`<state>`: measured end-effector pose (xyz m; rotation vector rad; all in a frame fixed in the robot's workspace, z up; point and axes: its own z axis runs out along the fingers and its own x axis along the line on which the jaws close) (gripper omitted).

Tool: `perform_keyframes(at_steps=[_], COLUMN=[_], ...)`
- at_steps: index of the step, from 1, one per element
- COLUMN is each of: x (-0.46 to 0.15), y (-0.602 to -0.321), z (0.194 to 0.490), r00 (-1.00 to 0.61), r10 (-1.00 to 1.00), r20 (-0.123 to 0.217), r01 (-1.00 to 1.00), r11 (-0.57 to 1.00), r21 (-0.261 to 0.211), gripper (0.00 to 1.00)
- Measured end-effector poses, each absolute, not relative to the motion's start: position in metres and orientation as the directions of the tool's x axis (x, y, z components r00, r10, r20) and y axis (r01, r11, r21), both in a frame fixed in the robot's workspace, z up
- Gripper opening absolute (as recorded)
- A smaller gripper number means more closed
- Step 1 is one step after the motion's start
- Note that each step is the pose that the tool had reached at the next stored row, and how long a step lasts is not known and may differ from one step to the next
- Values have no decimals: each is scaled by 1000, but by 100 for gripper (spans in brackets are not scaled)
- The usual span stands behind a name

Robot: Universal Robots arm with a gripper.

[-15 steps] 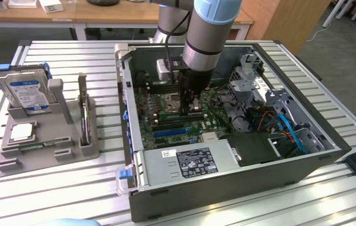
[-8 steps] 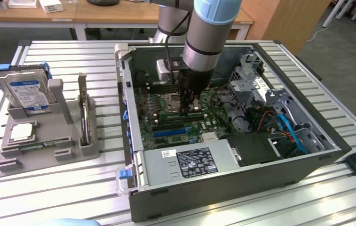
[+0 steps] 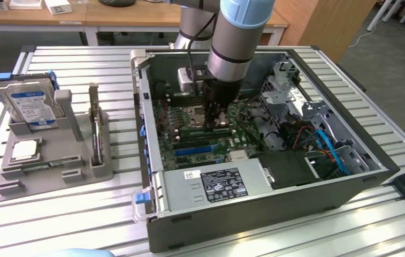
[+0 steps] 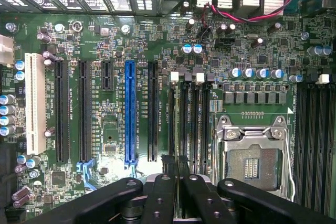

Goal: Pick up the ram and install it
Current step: 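Insert the ram into the slot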

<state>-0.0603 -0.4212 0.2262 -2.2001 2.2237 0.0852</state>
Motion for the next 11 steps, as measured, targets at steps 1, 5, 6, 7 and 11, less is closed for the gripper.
perform_keyframes(at_steps=[1, 5, 6, 7, 11], x=[-60, -61, -61, -61, -61], y=[-421, -421, -421, -421, -421], z=[226, 226, 226, 226, 225], r00=[-11, -11, -11, -11, -11], r10=[-999, -999, -999, -999, -999], r20=[-47, -47, -47, -47, -47], r01=[-999, -1000, -1000, -1000, -1000], r11=[10, 10, 10, 10, 10], r21=[30, 30, 30, 30, 30], gripper=[12, 12, 12, 12, 12])
